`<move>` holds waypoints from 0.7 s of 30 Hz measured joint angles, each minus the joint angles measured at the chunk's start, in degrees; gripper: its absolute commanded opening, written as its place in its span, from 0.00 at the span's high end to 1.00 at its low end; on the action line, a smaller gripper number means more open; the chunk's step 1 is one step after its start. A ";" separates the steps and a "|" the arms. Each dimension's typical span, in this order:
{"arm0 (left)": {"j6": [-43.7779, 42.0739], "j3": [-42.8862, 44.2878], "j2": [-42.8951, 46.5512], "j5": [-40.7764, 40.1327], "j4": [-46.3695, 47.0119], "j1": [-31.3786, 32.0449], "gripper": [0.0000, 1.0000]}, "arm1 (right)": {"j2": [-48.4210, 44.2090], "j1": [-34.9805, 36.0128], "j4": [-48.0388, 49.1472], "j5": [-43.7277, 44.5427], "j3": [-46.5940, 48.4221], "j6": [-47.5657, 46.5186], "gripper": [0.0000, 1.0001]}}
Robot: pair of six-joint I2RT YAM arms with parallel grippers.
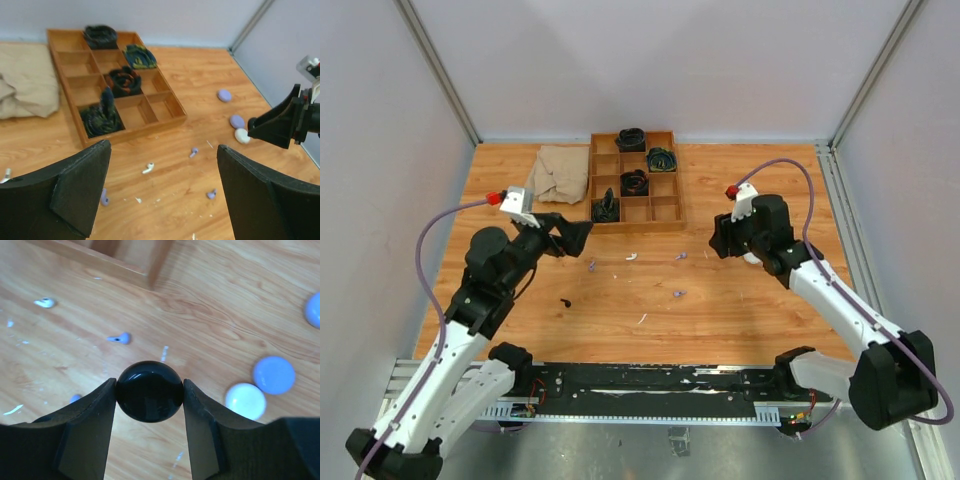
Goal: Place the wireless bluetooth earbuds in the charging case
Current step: Pick up the charging case at the center of the board.
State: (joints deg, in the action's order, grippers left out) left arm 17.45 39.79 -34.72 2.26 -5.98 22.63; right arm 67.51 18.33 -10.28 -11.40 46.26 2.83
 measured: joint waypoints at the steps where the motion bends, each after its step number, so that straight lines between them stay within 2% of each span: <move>1: 0.90 0.22 -1.90 1.51 0.17 0.00 0.09 | -1.07 0.98 0.61 0.07 -0.79 0.39 0.63; 8: 8.00 0.70 -12.04 11.04 4.42 0.24 0.11 | -5.84 11.54 9.64 2.45 -6.51 3.76 0.63; 11: 11.28 0.57 -14.51 13.57 8.11 2.16 0.11 | -5.84 16.48 14.14 3.80 -8.26 4.02 0.63; 17: 14.91 0.26 -18.99 15.21 14.25 7.85 0.12 | -4.50 23.78 22.21 5.46 -9.49 3.65 0.62; 21: 15.85 0.26 -22.36 15.21 15.93 10.49 0.18 | -4.17 27.12 26.58 6.64 -9.51 2.23 0.62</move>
State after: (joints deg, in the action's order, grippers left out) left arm 33.30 40.05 -57.08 17.47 9.96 33.12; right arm 63.33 45.45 16.29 -4.75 36.75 5.06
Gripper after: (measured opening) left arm 0.866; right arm 0.525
